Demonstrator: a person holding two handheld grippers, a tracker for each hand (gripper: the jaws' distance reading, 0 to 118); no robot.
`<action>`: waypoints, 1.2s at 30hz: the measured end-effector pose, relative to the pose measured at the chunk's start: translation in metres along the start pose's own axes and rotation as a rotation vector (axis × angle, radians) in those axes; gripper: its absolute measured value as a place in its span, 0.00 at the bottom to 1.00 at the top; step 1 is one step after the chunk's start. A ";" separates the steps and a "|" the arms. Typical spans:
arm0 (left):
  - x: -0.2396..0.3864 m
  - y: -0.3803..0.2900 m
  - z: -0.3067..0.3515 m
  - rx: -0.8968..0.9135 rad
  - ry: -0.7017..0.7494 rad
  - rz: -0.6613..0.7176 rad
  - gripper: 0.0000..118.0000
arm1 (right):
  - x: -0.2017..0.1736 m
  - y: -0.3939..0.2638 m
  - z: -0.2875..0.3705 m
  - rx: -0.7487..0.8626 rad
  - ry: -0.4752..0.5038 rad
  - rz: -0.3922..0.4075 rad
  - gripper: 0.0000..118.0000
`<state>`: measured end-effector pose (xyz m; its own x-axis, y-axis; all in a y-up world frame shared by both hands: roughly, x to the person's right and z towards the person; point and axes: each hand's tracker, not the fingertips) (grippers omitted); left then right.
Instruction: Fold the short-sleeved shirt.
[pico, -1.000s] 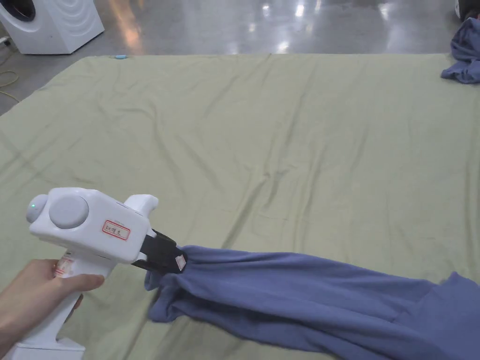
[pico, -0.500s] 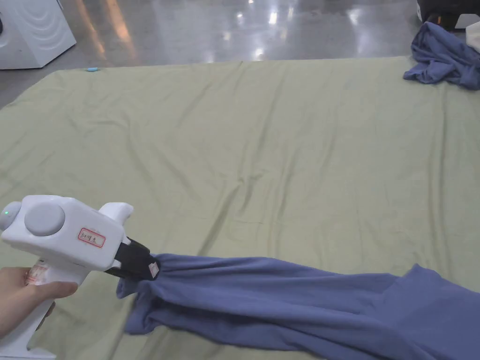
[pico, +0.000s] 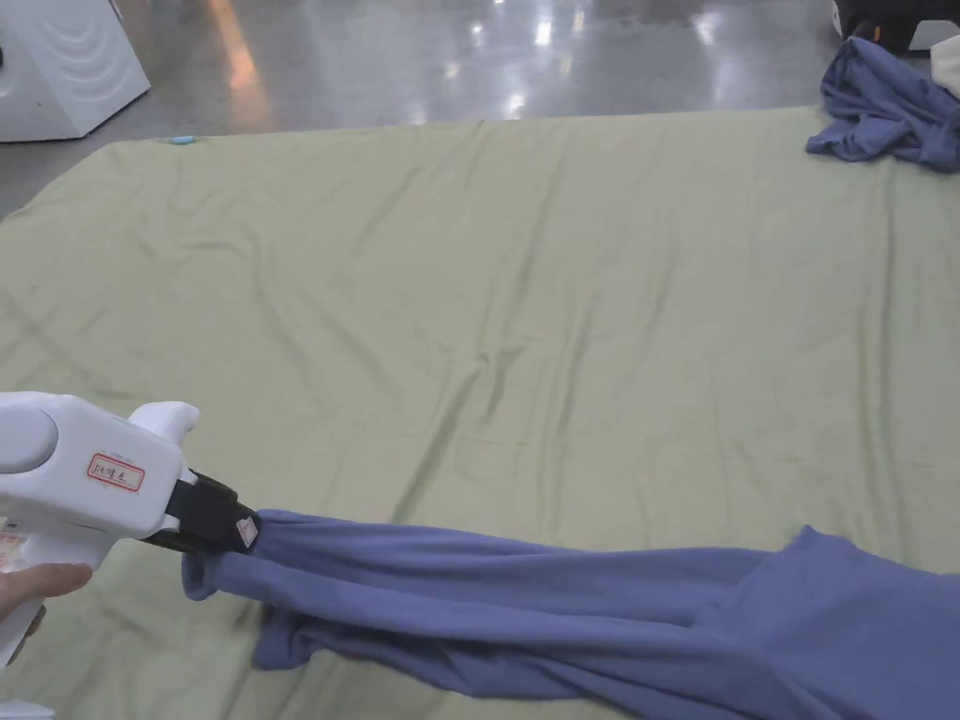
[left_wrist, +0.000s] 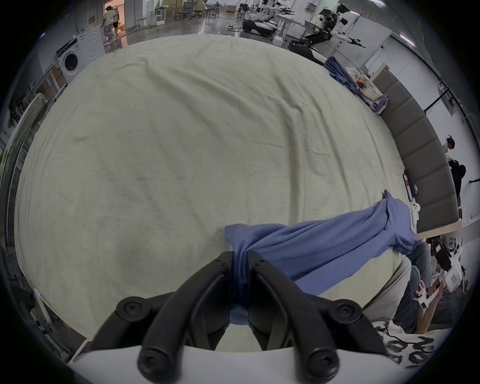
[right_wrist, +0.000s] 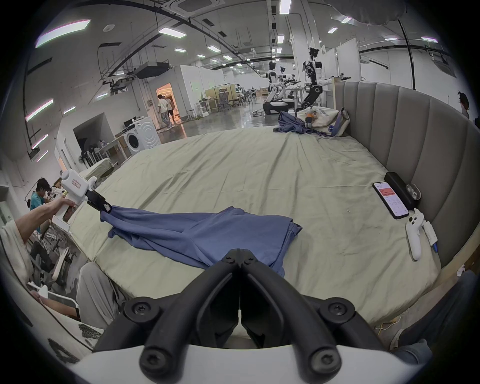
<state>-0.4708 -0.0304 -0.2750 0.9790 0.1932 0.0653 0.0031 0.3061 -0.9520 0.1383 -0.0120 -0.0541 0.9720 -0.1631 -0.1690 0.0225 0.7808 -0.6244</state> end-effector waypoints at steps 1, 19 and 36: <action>0.004 0.000 0.000 0.000 0.001 -0.004 0.09 | 0.000 0.000 0.000 -0.001 0.005 0.002 0.02; 0.102 0.010 -0.059 -0.024 -0.383 -0.093 0.06 | 0.006 -0.006 0.001 -0.015 0.009 -0.007 0.02; 0.358 0.038 -0.104 -0.072 -0.588 -0.442 0.06 | 0.053 -0.033 0.037 0.008 -0.083 -0.100 0.02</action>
<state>-0.0991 -0.0465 -0.3184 0.6125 0.5398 0.5774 0.4053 0.4126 -0.8157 0.1978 -0.0238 -0.0144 0.9809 -0.1900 -0.0427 0.1214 0.7680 -0.6289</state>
